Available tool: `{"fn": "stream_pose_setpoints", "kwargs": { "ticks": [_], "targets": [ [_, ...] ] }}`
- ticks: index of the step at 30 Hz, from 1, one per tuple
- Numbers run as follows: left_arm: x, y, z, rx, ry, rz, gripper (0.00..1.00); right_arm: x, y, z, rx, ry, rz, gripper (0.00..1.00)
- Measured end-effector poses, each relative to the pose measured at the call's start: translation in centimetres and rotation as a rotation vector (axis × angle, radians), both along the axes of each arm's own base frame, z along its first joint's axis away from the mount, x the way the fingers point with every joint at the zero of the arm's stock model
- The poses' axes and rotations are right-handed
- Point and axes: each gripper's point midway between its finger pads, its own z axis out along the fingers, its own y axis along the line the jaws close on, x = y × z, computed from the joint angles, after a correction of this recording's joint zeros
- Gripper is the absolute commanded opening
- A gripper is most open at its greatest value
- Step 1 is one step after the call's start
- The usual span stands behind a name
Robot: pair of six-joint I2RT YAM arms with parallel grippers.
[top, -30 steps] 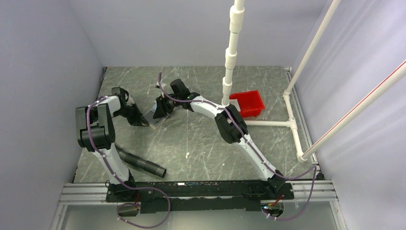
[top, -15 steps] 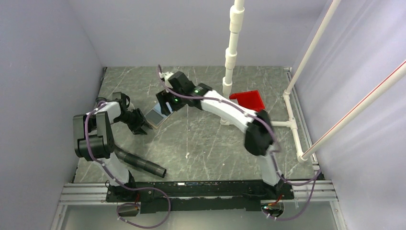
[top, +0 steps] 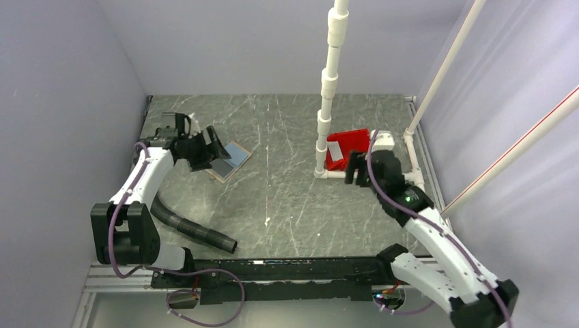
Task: Put the credit cards into the card holder
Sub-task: Pick up the credit card from the storage box.
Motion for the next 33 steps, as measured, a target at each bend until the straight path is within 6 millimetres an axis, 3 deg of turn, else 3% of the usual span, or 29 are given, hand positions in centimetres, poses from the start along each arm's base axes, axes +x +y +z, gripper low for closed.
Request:
{"fn": "stream_pose_setpoints", "kwargs": {
  "ticks": [2,5,11,18,28,33],
  "targets": [
    [0.5,-2.0,0.9,0.005,-0.036,-0.065,0.87,2.0,-3.8,-1.7,0.007,0.06,-0.158,0.79],
    [1.1,-4.2,1.8,-0.013,-0.079,-0.139,0.88,4.3,-6.0,-4.2,0.026,0.171,-0.242,0.8],
    [1.1,-4.8,1.5,-0.037,-0.079,-0.18,0.88,11.5,-5.0,-6.8,0.143,0.361,-0.216,0.81],
    [0.3,-5.0,0.8,-0.043,-0.068,-0.219,0.89,19.4,-2.7,-8.0,0.253,0.443,-0.128,0.86],
    [-0.2,-5.8,1.1,-0.087,-0.071,-0.258,0.89,19.1,-0.6,-13.7,0.302,0.608,-0.045,0.84],
    [-0.3,-6.0,1.3,-0.1,-0.072,-0.268,0.89,18.7,0.0,-14.9,0.327,0.649,-0.016,0.78]
  ]
}}
